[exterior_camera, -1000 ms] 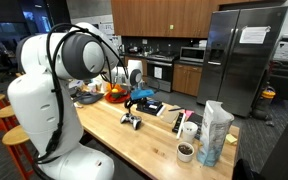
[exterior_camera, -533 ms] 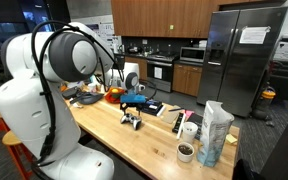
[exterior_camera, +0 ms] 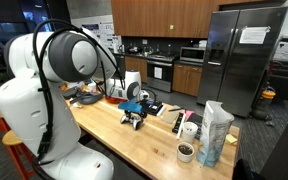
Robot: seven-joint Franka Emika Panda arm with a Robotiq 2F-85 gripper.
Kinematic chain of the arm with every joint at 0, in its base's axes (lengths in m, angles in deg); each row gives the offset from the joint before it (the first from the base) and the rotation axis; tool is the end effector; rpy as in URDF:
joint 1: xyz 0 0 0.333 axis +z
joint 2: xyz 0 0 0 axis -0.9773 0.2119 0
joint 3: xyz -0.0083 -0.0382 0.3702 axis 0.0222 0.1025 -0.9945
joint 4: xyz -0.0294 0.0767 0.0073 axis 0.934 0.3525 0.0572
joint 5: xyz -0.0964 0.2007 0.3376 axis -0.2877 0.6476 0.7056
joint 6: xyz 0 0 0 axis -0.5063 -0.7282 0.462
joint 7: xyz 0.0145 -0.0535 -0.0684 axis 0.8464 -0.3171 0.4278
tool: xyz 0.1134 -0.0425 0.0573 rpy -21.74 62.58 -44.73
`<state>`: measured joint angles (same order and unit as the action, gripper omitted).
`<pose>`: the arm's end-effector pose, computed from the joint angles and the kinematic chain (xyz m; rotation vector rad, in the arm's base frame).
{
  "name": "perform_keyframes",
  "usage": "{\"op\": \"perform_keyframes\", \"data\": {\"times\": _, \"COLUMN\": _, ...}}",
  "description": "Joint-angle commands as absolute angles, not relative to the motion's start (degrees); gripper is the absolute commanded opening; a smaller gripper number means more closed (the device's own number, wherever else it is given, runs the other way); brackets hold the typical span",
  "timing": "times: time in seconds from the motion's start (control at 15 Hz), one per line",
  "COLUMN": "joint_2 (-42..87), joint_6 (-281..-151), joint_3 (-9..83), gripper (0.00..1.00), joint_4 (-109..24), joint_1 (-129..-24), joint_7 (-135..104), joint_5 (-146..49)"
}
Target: Put the console on top of the black box.
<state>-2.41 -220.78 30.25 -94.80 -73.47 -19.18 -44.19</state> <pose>0.4504 0.0565 0.3536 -3.1277 -0.1520 -0.0751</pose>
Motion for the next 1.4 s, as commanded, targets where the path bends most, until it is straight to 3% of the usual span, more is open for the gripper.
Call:
{"op": "perform_keyframes", "data": {"times": 0.0, "joint_2": -1.75, "joint_6": -225.58, "joint_3": 29.54, "gripper": 1.0, "joint_4": -95.59, "joint_1": -75.52, "joint_7": -9.28, "joint_5": -47.45}}
{"op": "perform_keyframes", "data": {"times": 0.47, "joint_2": -0.16, "joint_6": -225.57, "joint_3": 29.25, "gripper": 1.0, "joint_4": -95.51, "joint_1": -74.6, "joint_7": -7.48, "joint_5": -44.97}}
{"op": "perform_keyframes", "data": {"times": 1.07, "joint_2": -3.44, "joint_6": -220.31, "joint_3": 30.6, "gripper": 1.0, "joint_4": -98.51, "joint_1": -71.59, "joint_7": -31.48, "joint_5": -33.85}}
{"op": "perform_keyframes", "data": {"times": 1.33, "joint_2": -1.04, "joint_6": -222.5, "joint_3": 29.56, "gripper": 1.0, "joint_4": -97.02, "joint_1": -72.11, "joint_7": -27.07, "joint_5": -35.73}}
